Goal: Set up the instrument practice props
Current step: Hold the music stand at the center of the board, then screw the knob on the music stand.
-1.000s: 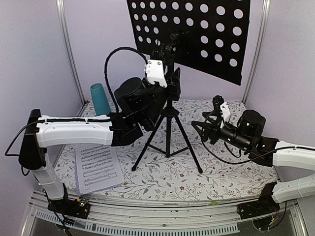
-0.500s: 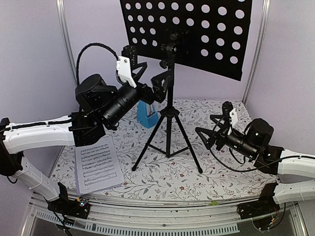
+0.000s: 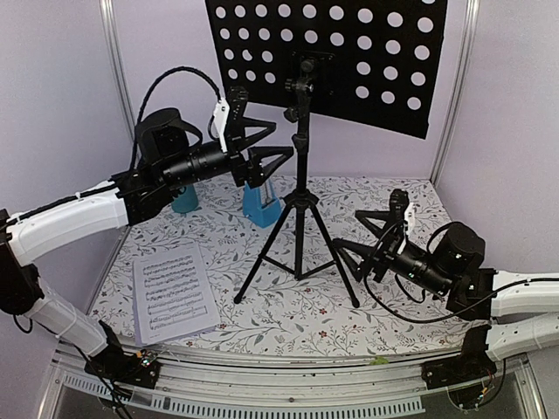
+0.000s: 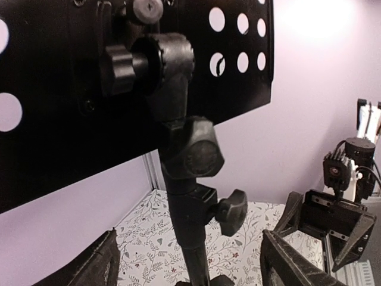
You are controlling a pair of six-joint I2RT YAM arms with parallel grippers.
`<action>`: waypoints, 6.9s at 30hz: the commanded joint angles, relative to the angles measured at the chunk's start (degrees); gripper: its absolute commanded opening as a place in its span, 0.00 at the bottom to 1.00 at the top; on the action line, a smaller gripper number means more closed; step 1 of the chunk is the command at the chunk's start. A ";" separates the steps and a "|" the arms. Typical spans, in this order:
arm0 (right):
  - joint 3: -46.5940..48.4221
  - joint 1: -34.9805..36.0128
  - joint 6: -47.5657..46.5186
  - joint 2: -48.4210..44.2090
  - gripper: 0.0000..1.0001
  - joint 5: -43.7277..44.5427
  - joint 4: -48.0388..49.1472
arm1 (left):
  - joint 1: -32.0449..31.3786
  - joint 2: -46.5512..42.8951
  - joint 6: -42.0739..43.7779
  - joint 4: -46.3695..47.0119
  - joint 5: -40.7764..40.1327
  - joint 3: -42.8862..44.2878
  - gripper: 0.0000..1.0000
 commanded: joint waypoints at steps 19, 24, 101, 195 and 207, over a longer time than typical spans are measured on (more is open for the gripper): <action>5.18 4.95 -9.08 7.27 0.97 10.79 2.78 | 2.95 19.08 1.64 -8.21 25.11 17.53 0.19; 7.19 5.30 -10.72 7.91 0.95 14.07 1.31 | -0.40 17.42 3.20 -4.66 12.87 14.05 0.00; 31.87 5.76 24.82 26.85 0.00 20.87 -27.43 | -8.21 17.95 0.95 0.09 -20.00 11.09 0.00; 26.32 8.31 -59.82 26.99 0.00 36.79 -13.62 | -8.13 19.56 1.03 -1.25 -17.72 11.45 0.00; 28.50 8.28 -11.66 24.85 0.00 34.28 -24.62 | -8.21 19.39 0.97 -0.51 -17.39 10.76 0.00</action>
